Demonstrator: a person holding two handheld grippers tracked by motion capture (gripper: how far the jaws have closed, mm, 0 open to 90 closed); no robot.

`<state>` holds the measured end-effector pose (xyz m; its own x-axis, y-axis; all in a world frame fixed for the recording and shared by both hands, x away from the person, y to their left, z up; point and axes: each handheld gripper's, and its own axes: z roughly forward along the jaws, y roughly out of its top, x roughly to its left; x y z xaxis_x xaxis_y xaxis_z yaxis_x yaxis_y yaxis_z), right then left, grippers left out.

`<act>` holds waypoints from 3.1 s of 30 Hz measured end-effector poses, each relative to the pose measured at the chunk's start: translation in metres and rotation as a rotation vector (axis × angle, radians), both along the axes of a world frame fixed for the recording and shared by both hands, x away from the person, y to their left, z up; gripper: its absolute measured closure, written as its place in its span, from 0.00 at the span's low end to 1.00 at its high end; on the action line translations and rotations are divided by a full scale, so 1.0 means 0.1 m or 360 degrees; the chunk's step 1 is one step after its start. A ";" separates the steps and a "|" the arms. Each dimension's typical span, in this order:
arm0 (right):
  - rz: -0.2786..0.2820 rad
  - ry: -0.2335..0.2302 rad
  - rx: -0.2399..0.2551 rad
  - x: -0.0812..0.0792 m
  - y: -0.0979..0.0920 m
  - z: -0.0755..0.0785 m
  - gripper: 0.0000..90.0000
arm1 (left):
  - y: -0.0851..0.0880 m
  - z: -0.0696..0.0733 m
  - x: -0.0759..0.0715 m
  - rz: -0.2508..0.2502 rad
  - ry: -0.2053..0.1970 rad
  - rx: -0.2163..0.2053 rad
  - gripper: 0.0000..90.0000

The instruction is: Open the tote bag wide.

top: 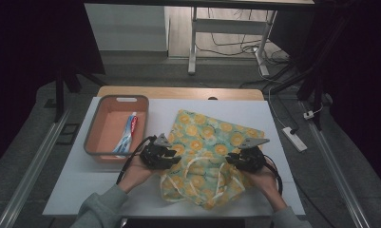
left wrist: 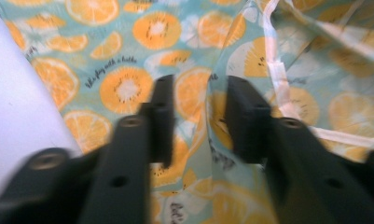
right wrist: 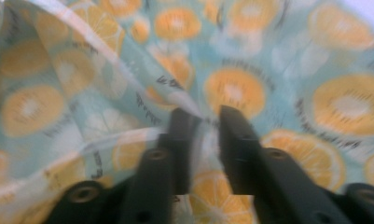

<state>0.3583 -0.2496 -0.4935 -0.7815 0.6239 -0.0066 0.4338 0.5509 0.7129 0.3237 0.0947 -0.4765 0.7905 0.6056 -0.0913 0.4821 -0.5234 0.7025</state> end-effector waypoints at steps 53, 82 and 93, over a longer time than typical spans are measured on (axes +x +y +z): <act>0.0200 0.0091 0.0083 -0.38 0.37 0.08 1.00 | -0.53 -0.49 -1.06 -0.0524 0.0009 0.0306 0.53; 0.0037 0.0056 0.0135 -0.23 0.14 0.07 1.00 | -0.37 -0.24 -1.02 -0.0525 -0.0009 0.0048 0.91; 0.0004 0.0100 0.0115 -0.13 0.12 -0.03 1.00 | -0.65 -0.44 -1.23 -0.0821 0.0011 0.0223 0.32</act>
<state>0.3450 -0.2379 -0.4963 -0.7805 0.6190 0.0875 0.4776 0.5000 0.7224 0.2007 0.0296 -0.5203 0.9884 0.1454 -0.0434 0.1416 -0.7823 0.6066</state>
